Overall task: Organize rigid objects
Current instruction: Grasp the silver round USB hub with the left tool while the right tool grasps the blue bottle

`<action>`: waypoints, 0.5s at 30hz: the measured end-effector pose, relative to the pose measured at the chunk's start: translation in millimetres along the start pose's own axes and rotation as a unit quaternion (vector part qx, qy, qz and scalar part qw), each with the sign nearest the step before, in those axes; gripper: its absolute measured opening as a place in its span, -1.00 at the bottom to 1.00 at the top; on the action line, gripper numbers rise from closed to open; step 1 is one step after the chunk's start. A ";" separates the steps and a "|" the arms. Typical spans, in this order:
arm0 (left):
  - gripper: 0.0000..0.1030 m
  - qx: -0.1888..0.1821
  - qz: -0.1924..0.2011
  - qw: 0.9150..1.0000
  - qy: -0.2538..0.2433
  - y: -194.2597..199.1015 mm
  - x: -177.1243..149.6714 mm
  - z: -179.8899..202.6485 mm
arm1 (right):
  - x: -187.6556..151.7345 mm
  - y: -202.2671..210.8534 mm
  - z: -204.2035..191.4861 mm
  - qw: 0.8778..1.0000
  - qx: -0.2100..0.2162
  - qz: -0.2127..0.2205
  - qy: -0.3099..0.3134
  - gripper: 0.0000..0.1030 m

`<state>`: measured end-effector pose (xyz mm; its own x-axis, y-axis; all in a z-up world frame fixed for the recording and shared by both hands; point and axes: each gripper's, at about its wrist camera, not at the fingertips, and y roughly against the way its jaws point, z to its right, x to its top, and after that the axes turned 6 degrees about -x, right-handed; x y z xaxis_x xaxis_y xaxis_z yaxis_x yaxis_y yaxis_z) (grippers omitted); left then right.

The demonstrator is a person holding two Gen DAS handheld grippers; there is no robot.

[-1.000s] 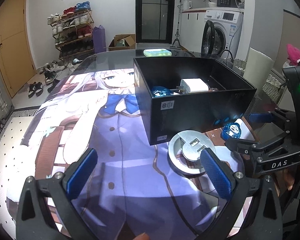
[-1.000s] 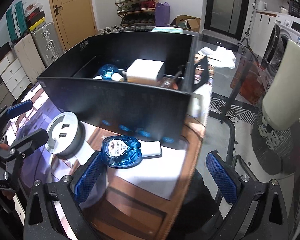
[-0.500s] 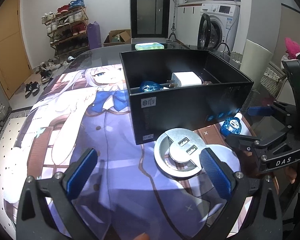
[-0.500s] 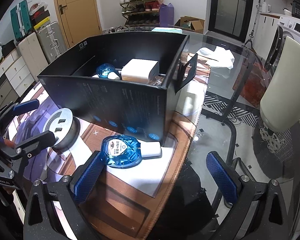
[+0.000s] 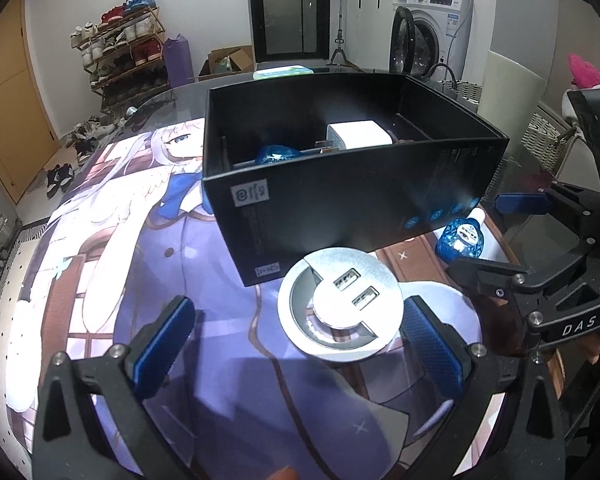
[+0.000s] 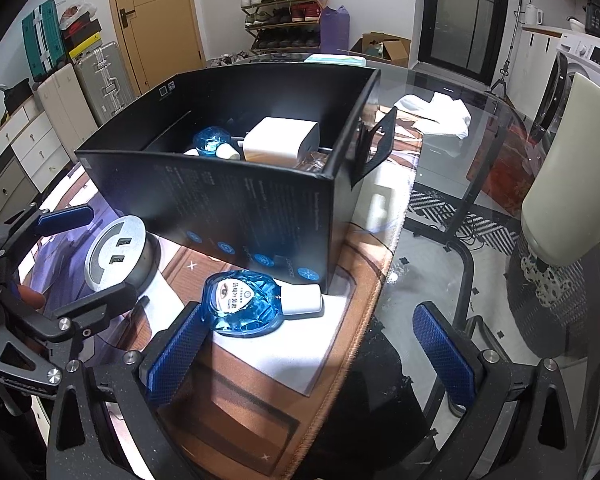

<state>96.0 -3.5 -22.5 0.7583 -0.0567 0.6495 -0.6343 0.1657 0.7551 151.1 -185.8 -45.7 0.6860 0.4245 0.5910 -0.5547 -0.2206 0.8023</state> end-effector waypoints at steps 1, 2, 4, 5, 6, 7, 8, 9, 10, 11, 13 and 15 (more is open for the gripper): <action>1.00 0.001 -0.005 1.000 0.002 -1.9 0.2 -0.6 | -0.5 0.7 -0.9 1.000 0.000 0.000 0.001 0.99; 1.00 0.003 -0.010 1.000 0.005 -4.0 0.4 -0.9 | -0.7 0.6 -1.2 1.000 0.001 0.000 0.001 0.99; 1.00 -0.003 -0.012 1.000 0.013 -4.8 0.5 -3.6 | -0.6 0.5 -1.4 1.000 0.003 0.000 0.001 0.99; 1.00 -0.005 -0.012 1.000 0.017 -5.1 0.3 -4.9 | -0.6 0.3 -1.0 1.000 0.004 0.001 0.001 0.99; 1.00 -0.004 -0.012 1.000 0.017 -5.9 0.3 -5.3 | -0.7 0.5 -0.6 1.000 0.004 0.001 0.000 0.99; 1.00 -0.003 -0.012 1.000 0.017 -5.9 0.1 -5.2 | -0.8 0.7 -0.2 1.000 0.005 0.001 -0.001 0.99; 1.00 -0.002 -0.011 1.000 0.018 -6.1 -0.2 -5.3 | -1.1 0.9 0.1 1.000 0.005 0.001 0.000 0.99; 1.00 -0.001 -0.011 1.000 0.018 -6.1 -0.8 -5.4 | -1.9 1.6 0.9 1.000 0.006 0.001 0.000 0.98; 1.00 -0.002 -0.011 1.000 0.019 -6.3 -1.1 -6.3 | -2.5 2.1 2.0 1.000 0.005 0.002 -0.001 0.98; 1.00 -0.002 -0.011 1.000 0.019 -6.6 -1.4 -6.7 | -3.2 2.8 3.2 1.000 0.003 0.002 -0.004 0.96; 1.00 -0.002 -0.011 1.000 0.019 -7.0 -1.3 -6.5 | -4.2 4.3 6.0 1.000 0.003 0.005 -0.005 0.88; 1.00 -0.002 -0.011 1.000 0.019 -6.9 -1.4 -6.4 | -5.7 6.5 8.4 1.000 0.004 0.009 -0.004 0.78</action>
<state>100.3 1.7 -29.2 0.7776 -0.0224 0.6284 -0.6166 0.1683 0.7691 147.6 -197.0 -43.2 0.6804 0.4131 0.6052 -0.5626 -0.2347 0.7927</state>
